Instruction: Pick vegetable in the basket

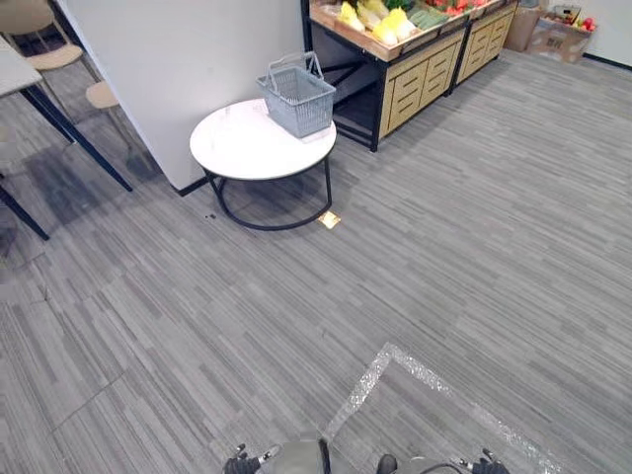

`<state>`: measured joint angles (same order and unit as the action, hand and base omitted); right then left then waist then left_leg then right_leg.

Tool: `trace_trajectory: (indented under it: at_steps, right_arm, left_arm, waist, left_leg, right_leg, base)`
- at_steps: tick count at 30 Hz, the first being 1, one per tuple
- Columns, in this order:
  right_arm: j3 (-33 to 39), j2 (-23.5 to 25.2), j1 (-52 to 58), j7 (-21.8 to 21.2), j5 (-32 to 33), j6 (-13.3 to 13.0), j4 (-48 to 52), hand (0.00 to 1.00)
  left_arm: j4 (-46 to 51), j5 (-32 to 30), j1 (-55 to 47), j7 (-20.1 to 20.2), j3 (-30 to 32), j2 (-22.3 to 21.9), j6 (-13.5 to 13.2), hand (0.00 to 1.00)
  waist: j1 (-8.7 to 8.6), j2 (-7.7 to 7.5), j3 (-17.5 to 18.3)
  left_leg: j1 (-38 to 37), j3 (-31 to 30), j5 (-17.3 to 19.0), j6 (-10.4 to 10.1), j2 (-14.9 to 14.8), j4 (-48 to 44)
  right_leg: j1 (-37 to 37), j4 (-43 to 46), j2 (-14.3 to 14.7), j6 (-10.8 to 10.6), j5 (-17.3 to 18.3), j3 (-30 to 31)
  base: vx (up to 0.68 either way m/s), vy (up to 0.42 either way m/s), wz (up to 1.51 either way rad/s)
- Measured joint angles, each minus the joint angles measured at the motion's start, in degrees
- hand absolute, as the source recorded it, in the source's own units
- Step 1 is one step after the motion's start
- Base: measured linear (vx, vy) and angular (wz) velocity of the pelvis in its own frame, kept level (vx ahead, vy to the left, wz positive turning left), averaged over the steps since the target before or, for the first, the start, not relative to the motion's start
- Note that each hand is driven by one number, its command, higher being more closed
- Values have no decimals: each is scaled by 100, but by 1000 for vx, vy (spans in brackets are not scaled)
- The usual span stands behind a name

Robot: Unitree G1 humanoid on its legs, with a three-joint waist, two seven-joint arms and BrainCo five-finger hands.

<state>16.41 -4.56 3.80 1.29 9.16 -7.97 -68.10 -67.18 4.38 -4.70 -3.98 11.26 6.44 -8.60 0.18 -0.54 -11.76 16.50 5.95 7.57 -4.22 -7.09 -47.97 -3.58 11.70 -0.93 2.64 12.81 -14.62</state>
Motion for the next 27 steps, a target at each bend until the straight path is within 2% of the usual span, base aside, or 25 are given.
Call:
trace_trajectory:
  at_steps: [2, 4, 6, 7, 9, 10, 11, 12, 13, 14, 15, 16, 17, 18, 19, 20, 21, 22, 23, 25, 26, 27]
  right_arm:
    - [43, -15, -45, 19, 26, 9, -10, 0]
    - [115, -22, -146, 28, 28, 6, -30, 0]
    - [118, -18, -135, 76, 29, 3, 48, 0]
    - [116, -21, -101, 92, 28, 3, 105, 0]
    - [117, -21, -55, 119, 28, 0, 202, 0]
    - [127, -2, -53, 126, 26, -2, 187, 0]
    - [127, 63, -56, 122, 26, -3, 165, 0]
    - [134, 186, -82, 104, 10, -4, 36, 0]
    - [211, 334, -133, 61, -14, -21, -15, 0]
    - [286, 349, -157, 57, -20, -34, -8, 0]
    - [362, 332, -198, 52, -31, -16, -36, 0]
    - [388, 317, -184, 52, -43, 0, -40, 0]
    - [386, 319, -183, 41, -43, 0, -37, 0]
    - [381, 323, -182, 24, -45, -3, -33, 0]
    - [342, 330, -188, -30, -45, -27, -16, 0]
    - [345, 303, -191, -76, -45, -29, 50, 0]
    - [342, 268, -196, -92, -47, -30, 103, 0]
    - [343, 245, -197, -100, -53, -27, 143, 0]
    - [356, 181, -193, -98, -84, -35, 203, 0]
    - [384, 115, -193, -98, -160, -29, 199, 0]
    - [499, 118, -158, -98, -155, -33, 201, 0]
    - [561, 115, -148, -92, -154, -37, 207, 0]
  left_arm:
    - [23, 61, 4, -6, -17, -46, -11, 0]
    - [11, 171, 8, -10, -113, -59, -14, 0]
    - [10, 171, 6, -24, -182, -64, -13, 0]
    - [10, 170, -13, -54, -166, -91, -13, 0]
    - [2, 159, -16, -89, -59, -142, -12, 0]
    - [-6, 157, -31, -85, 5, -146, -13, 0]
    - [-11, 151, -80, -79, 16, -69, -14, 0]
    - [-15, 135, -126, -79, 30, 28, -34, 0]
    - [-24, 63, -97, -79, 19, 97, -26, 0]
    - [-30, -13, -85, -75, 1, 122, -21, 0]
    - [-81, -73, -44, -63, -30, 150, -7, 0]
    - [-113, -80, -21, -58, -66, 176, 1, 0]
    - [-112, -86, -39, -55, -104, 185, 5, 0]
    - [-103, -88, -68, -51, -171, 204, 7, 0]
    - [-98, -116, -108, -30, -271, 250, 22, 0]
    - [-96, -139, -110, -21, -318, 257, 47, 0]
    - [-97, -161, -105, -25, -366, 250, 45, 0]
    - [-101, -183, -104, -23, -431, 254, 44, 0]
    - [-106, -245, -92, -19, -471, 220, 44, 0]
    - [-105, -248, -56, -16, -429, 165, 44, 0]
    - [-103, -247, -4, -12, -382, 120, 45, 0]
    - [-100, -248, 7, -7, -348, 86, 43, 0]
  waist:
    - [25, -3, 6]
    - [110, 28, -16]
    - [167, 51, -22]
    - [163, 96, -20]
    - [169, 149, -20]
    - [228, 143, -2]
    - [301, 6, 77]
    - [326, -231, 200]
    - [189, -355, 282]
    - [137, -368, 288]
    - [124, -402, 277]
    - [154, -440, 264]
    - [151, -434, 264]
    - [149, -435, 254]
    - [133, -404, 232]
    - [78, -388, 224]
    - [52, -346, 208]
    - [24, -306, 195]
    - [-99, -198, 168]
    - [-146, -102, 106]
    - [-161, -42, 69]
    - [-175, -1, 52]
  left_leg:
    - [249, -28, 292, 0, 58, 160]
    - [497, -40, 260, 52, 99, 1098]
    - [530, -75, -196, 71, 94, 2792]
    - [501, -75, -507, 20, 12, 3639]
    - [542, -81, -691, 39, -87, 4189]
    - [559, -21, -1188, 47, -151, 4097]
    - [523, 53, -1410, 112, -2, 3846]
    - [556, 165, -1280, 200, 189, 3665]
    - [542, 203, -1069, 318, 422, 3571]
    - [487, 198, -999, 389, 510, 3526]
    - [270, 209, -833, 542, 683, 3429]
    - [-192, 258, -490, 646, 837, 3397]
    - [-410, 248, -370, 689, 879, 3423]
    - [-675, 234, -249, 722, 925, 3503]
    - [-1128, 207, -60, 778, 1004, 3644]
    - [-1572, 126, 107, 815, 1046, 3771]
    - [-1920, 84, 192, 822, 1032, 3908]
    - [-2139, 48, 227, 820, 1002, 4011]
    - [-2573, -54, 269, 828, 866, 4231]
    - [-2911, -71, 278, 829, 706, 4400]
    - [-3087, -102, 324, 828, 580, 4454]
    - [-3230, -165, 465, 773, 466, 4505]
  right_leg:
    - [-79, -48, -11, 10, 62, 113]
    - [-67, -178, -50, 7, 64, 274]
    - [-184, -339, -86, -106, 132, 441]
    - [-282, -373, -83, -228, 238, 526]
    - [-419, -350, -82, -351, 437, 665]
    - [-612, -346, -167, -392, 665, 888]
    - [-679, -352, -380, -363, 818, 1048]
    - [-633, -172, -579, -324, 837, 1263]
    - [-369, 399, -755, -344, 629, 1552]
    - [-240, 780, -823, -418, 510, 1691]
    - [-44, 1612, -889, -510, 195, 1882]
    - [285, 2869, -955, -793, -697, 2042]
    - [404, 3288, -969, -1019, -1278, 2056]
    - [514, 3655, -1012, -1135, -1915, 2028]
    - [824, 4572, -1170, -1166, -2041, 1847]
    - [1171, 5282, -1282, -848, -1693, 1516]
    - [1416, 5554, -1319, -658, -1311, 1212]
    - [1550, 5551, -1325, -544, -991, 998]
    - [1832, 5093, -1275, -470, -421, 436]
    - [2103, 4227, -1166, -439, -227, 75]
    - [2284, 3258, -1071, -482, -265, -48]
    - [2407, 2144, -1001, -640, -416, -39]
  base:
    - [175, 5, -19]
    - [235, 77, -49]
    - [273, 104, -44]
    - [393, 183, -38]
    - [521, 285, -44]
    - [545, 322, -65]
    - [688, 342, -81]
    - [597, 218, -36]
    - [492, 155, -2]
    - [639, 238, 38]
    - [753, 287, 34]
    - [753, 287, 28]
    - [609, 207, 13]
    - [359, 112, 4]
    - [711, 177, 6]
    - [578, 108, 8]
    - [576, 82, 11]
    - [549, -5, 27]
    - [543, -36, 31]
    - [591, -105, 35]
    - [642, -193, 47]
    - [547, -203, 49]
